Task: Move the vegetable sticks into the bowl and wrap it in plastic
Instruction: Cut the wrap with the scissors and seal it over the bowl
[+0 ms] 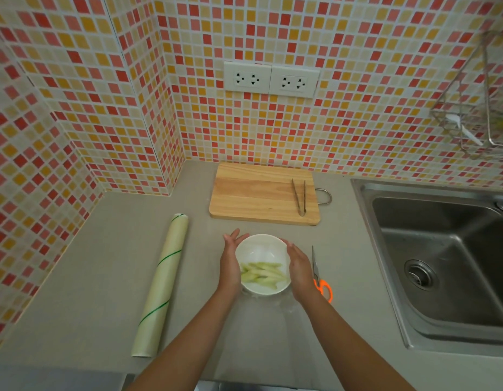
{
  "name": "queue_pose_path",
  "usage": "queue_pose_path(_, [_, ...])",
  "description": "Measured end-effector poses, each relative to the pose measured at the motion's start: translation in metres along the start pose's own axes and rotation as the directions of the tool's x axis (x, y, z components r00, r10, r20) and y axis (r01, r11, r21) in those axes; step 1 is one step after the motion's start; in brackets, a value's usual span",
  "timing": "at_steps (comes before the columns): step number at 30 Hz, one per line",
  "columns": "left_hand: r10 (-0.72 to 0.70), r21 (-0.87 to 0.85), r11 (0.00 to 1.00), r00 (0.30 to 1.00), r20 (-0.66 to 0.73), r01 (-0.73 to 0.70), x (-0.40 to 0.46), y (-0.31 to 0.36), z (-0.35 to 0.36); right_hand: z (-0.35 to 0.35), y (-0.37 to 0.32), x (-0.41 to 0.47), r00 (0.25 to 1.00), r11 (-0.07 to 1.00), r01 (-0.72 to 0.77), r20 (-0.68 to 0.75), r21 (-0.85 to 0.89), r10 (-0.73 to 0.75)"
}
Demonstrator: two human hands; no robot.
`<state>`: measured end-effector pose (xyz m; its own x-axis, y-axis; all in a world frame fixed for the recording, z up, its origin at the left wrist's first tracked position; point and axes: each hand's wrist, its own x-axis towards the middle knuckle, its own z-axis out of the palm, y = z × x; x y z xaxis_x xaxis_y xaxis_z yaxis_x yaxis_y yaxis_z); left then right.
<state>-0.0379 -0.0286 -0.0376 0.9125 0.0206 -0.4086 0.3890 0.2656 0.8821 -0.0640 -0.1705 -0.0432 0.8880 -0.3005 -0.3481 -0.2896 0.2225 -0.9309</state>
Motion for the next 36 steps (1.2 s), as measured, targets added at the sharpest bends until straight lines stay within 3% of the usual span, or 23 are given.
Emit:
queue_pose_path(6, [0.021, 0.021, 1.0, 0.991, -0.13, -0.018, 0.002, 0.0, 0.005, 0.003, 0.007, -0.004, 0.992, 0.989, -0.065, -0.096, 0.137, 0.078])
queue_pose_path(9, [-0.014, 0.035, 0.999, 0.995, -0.1, 0.018, 0.008, 0.004, 0.003, 0.002, 0.008, -0.009, 0.987, 0.977, -0.113, -0.095, 0.18, 0.132])
queue_pose_path(13, [0.034, 0.178, 0.983, 0.999, 0.027, -0.039, 0.018, 0.017, -0.001, -0.005, -0.002, -0.005, 0.985, 0.998, -0.054, -0.161, 0.015, 0.055])
queue_pose_path(16, [0.169, 0.226, 0.961, 0.985, -0.019, -0.161, 0.017, 0.02, -0.008, -0.01, -0.014, 0.01, 0.985, 0.999, 0.031, -0.171, -0.032, -0.036])
queue_pose_path(18, [0.224, 0.223, 0.954, 0.971, -0.082, -0.201, 0.008, 0.012, -0.01, -0.008, -0.018, 0.017, 0.996, 0.993, 0.053, -0.068, -0.101, -0.06])
queue_pose_path(22, [0.088, 0.11, 0.991, 0.991, -0.103, -0.077, -0.003, -0.009, -0.004, 0.001, -0.013, 0.022, 0.993, 0.978, 0.041, 0.12, -0.203, -0.017])
queue_pose_path(29, [-0.1, -0.015, 0.995, 0.995, -0.009, 0.1, 0.011, -0.004, -0.018, 0.002, -0.01, 0.022, 0.995, 0.975, 0.048, 0.097, -0.217, -0.027])
queue_pose_path(33, [0.0, 0.19, 0.981, 0.992, -0.124, 0.024, 0.015, -0.001, -0.026, 0.001, -0.007, 0.021, 0.995, 0.961, 0.089, 0.073, -0.264, -0.072])
queue_pose_path(36, [0.089, 0.454, 0.891, 0.99, -0.112, -0.029, 0.014, -0.001, -0.026, -0.001, -0.006, 0.017, 0.993, 0.958, 0.113, 0.069, -0.262, -0.098])
